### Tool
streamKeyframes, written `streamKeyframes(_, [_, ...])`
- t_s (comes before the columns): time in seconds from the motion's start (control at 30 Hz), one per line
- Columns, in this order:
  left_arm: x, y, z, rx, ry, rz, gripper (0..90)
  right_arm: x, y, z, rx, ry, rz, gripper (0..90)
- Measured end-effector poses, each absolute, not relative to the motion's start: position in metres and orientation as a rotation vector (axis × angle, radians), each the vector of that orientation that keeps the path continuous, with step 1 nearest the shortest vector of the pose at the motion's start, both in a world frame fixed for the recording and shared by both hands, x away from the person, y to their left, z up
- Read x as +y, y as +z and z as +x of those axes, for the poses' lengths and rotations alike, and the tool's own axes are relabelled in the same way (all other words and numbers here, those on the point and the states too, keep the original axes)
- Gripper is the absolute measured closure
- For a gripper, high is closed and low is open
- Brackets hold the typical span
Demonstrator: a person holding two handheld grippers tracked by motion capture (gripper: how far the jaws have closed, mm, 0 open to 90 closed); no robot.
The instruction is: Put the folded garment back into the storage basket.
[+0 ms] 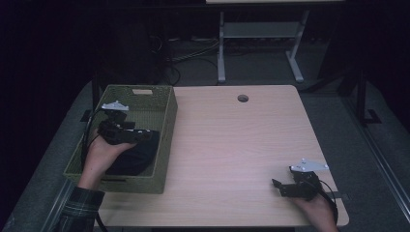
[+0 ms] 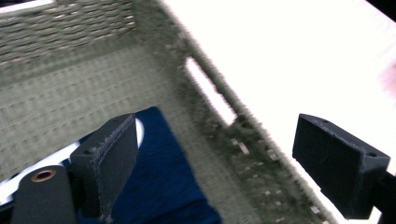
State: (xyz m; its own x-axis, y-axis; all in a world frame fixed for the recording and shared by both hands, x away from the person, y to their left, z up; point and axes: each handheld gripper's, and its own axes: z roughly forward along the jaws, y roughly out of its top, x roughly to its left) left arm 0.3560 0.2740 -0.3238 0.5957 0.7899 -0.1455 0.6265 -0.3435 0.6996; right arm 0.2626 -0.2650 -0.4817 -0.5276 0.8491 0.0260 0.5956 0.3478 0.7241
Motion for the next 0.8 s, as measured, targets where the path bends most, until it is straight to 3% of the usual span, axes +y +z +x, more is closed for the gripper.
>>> streamKeyframes(0.8, [0.178, -0.334, 0.341, 0.896, 0.197, 2.128, 14.2, -0.265, -0.482, 0.262, 2.259, 0.99, 1.278, 15.2])
